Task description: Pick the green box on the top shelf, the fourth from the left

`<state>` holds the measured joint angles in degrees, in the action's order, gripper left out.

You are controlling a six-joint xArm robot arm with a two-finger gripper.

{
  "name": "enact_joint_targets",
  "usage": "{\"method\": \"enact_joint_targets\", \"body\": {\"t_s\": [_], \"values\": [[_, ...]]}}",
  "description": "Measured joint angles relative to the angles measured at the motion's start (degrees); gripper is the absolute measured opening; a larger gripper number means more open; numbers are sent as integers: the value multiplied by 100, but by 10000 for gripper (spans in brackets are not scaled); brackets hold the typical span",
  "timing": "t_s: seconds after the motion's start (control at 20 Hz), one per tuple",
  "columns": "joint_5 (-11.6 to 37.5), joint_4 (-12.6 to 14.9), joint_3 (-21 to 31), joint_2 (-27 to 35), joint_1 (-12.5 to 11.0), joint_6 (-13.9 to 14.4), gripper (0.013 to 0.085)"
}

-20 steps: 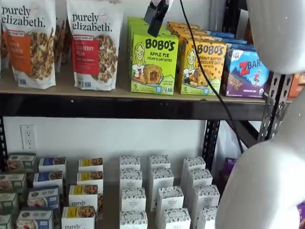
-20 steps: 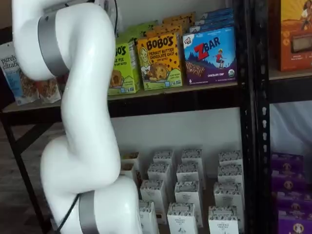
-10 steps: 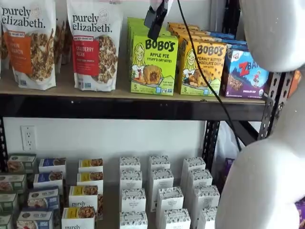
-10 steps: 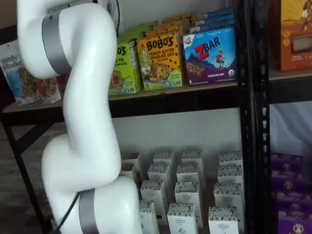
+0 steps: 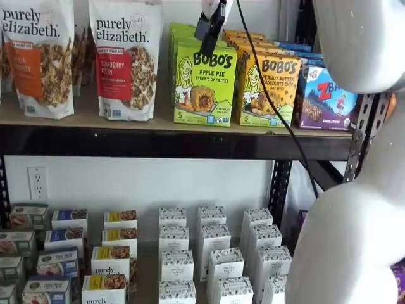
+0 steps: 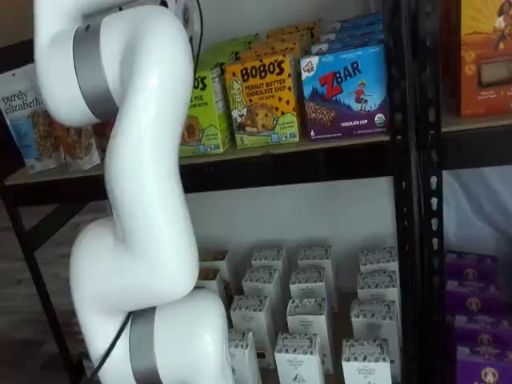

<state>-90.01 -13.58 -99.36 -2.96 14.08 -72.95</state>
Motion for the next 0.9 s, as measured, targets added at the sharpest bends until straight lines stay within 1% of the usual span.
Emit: {"method": "enact_joint_targets", "body": {"t_s": [0.3, 0.9], "values": [[53, 59, 61, 16, -36, -62, 850], [179, 174, 238, 6, -29, -105, 850]]}}
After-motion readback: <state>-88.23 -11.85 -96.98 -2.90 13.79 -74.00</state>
